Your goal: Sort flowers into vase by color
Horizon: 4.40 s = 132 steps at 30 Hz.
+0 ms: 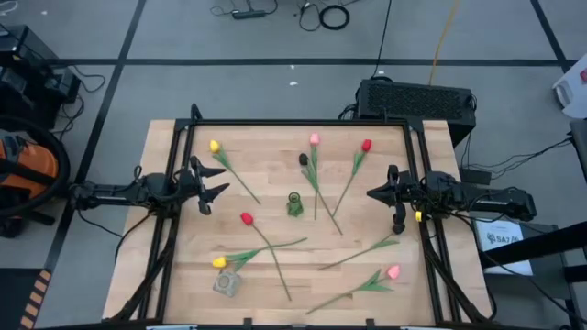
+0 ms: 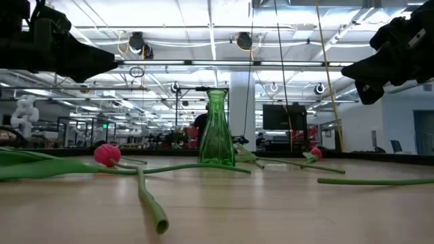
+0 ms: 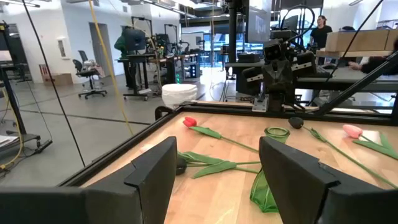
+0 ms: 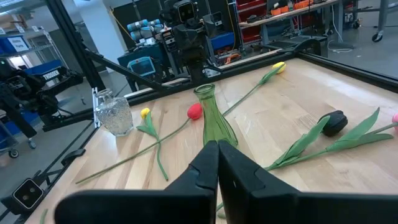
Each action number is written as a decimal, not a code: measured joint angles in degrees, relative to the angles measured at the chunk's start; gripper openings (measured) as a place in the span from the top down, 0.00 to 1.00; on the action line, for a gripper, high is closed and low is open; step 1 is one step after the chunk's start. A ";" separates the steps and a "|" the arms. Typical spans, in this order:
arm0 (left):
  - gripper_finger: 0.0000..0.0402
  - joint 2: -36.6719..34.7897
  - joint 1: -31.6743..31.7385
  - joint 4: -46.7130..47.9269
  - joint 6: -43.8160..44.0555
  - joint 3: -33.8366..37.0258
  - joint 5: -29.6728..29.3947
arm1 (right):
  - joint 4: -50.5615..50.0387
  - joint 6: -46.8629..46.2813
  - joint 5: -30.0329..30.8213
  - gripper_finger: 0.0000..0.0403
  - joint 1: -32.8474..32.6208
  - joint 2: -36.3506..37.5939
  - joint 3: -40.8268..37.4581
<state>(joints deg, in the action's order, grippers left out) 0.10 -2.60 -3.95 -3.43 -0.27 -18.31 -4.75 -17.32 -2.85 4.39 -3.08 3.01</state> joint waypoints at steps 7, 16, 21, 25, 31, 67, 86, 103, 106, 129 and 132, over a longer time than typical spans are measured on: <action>0.41 0.00 0.00 0.00 0.00 0.00 0.00 | 0.00 0.00 0.00 0.99 -0.01 0.00 0.00; 0.41 0.00 0.01 0.00 0.01 0.02 0.00 | 0.00 0.00 0.02 0.99 0.01 0.01 -0.01; 0.41 0.00 0.01 0.00 0.00 0.01 0.00 | 0.00 0.00 0.02 0.99 -0.01 0.01 0.00; 0.41 0.00 0.00 0.00 0.00 0.00 0.00 | 0.00 0.00 0.02 0.99 0.01 0.01 0.00; 0.41 0.00 0.01 0.00 0.01 0.00 0.00 | 0.00 0.00 0.00 0.99 0.01 -0.02 0.00; 0.41 0.00 -0.05 -5.67 0.65 0.00 3.51 | 0.00 0.00 0.01 0.99 -0.01 -0.02 0.00; 0.41 8.15 -0.05 10.90 36.15 -13.70 -10.03 | 0.00 0.00 0.00 0.99 -0.01 -0.02 -0.02; 0.41 48.83 8.25 24.00 56.14 -31.11 -11.76 | 0.00 0.00 0.01 0.99 -0.01 0.01 0.00; 0.41 53.59 12.42 24.66 61.25 -32.92 -10.55 | 0.00 0.00 0.02 0.99 -0.01 0.01 -0.02; 0.41 74.73 43.86 30.09 71.67 -33.92 19.23 | 0.00 0.00 0.02 0.99 0.01 0.01 0.00; 0.41 77.94 45.72 27.36 71.68 -33.92 23.15 | 0.00 0.00 0.02 0.99 -0.01 0.01 -0.01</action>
<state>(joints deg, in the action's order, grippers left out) 78.04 43.12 23.42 68.25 -34.20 4.85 -4.75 -17.32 -2.83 4.38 -3.07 2.99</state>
